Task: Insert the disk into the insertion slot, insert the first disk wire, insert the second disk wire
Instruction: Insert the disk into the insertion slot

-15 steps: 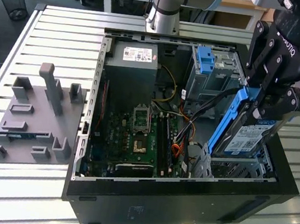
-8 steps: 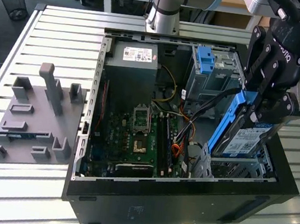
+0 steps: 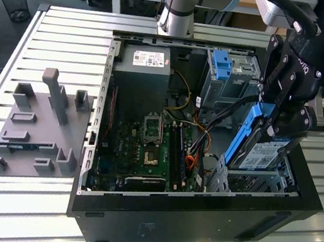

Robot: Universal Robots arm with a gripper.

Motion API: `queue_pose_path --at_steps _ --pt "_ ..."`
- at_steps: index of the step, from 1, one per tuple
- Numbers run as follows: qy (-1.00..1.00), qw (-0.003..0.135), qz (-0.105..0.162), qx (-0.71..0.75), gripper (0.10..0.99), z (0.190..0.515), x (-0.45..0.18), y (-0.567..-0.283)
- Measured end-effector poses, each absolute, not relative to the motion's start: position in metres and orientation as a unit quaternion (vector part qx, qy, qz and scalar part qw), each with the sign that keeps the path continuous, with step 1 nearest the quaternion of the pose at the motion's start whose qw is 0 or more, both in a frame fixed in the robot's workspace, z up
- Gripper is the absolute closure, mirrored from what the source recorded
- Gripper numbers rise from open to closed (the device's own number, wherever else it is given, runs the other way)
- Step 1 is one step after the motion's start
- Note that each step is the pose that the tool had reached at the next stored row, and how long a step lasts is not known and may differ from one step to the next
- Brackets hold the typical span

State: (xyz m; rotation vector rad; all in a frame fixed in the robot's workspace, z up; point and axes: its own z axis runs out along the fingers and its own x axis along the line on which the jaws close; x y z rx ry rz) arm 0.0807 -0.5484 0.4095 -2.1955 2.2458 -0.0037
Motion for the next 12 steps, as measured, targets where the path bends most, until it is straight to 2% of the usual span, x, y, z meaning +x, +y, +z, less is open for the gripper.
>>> queue_pose_path --at_steps 12 --pt "0.715 0.000 -0.001 -0.699 0.718 0.397 0.081 -0.548"
